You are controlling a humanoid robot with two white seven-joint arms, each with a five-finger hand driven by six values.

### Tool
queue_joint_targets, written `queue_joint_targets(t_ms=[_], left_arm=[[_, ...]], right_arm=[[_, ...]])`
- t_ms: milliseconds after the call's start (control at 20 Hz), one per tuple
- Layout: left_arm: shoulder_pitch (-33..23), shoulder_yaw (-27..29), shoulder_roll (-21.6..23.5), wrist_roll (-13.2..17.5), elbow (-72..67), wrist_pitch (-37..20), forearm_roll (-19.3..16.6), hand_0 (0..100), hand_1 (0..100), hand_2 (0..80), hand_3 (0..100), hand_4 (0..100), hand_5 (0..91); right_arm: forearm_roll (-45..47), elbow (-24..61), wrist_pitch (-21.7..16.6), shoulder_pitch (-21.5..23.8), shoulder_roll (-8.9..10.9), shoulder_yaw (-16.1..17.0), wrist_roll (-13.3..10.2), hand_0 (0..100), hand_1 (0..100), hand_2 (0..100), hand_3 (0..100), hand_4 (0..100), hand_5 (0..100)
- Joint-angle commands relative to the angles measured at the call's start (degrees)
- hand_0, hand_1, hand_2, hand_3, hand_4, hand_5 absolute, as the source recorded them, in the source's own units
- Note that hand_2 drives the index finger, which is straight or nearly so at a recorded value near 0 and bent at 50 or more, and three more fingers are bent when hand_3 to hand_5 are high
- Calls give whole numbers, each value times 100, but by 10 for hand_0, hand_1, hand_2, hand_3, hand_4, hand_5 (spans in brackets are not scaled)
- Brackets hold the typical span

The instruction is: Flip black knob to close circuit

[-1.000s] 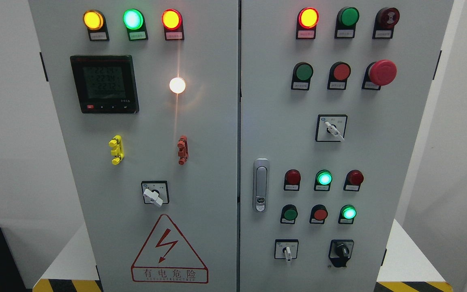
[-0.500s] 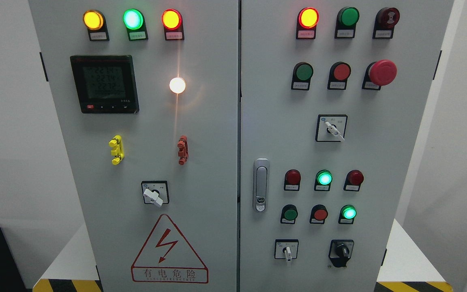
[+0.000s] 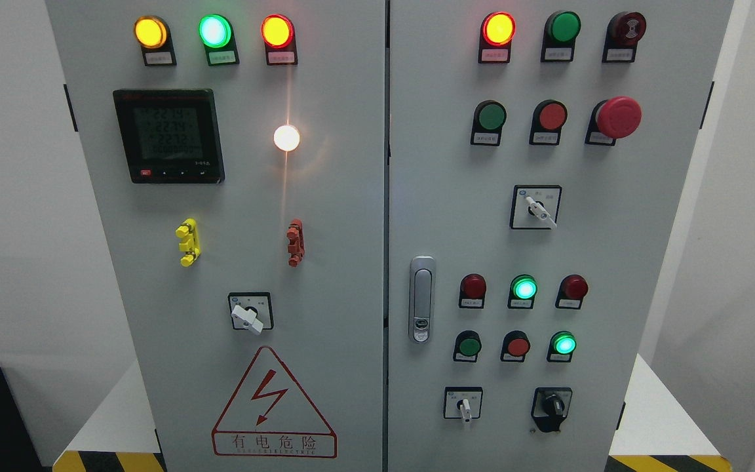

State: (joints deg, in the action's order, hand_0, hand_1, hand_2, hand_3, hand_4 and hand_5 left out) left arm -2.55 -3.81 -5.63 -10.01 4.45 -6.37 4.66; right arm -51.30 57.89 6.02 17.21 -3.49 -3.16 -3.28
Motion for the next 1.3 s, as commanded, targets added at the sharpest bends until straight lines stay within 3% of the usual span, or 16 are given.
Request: queue_joint_targets(t_ms=[0,750,900,1250], left_arm=[[0,3,0,-1,-5,-5,0,120,556,0,0,0,0],[0,-6,0,-10,4,-5,0,120,556,0,0,0,0],[0,-6,0,-1,4,-5,0,120,556,0,0,0,0],[0,-6,0,-1,-5,-5,0,120,556,0,0,0,0]], right_arm=[[-670,1891,-13,10,-3,149,64,0,0,421,549,501,393],[-1075,3668,5,-218,-29,202,134,0,0,808,938,824,814],[-1304,3879,13,-350,-38,263,231,0,0,862,989,885,887],[-1313,4002,496,-991,-47,272,486,0,0,901,1000,928,942]])
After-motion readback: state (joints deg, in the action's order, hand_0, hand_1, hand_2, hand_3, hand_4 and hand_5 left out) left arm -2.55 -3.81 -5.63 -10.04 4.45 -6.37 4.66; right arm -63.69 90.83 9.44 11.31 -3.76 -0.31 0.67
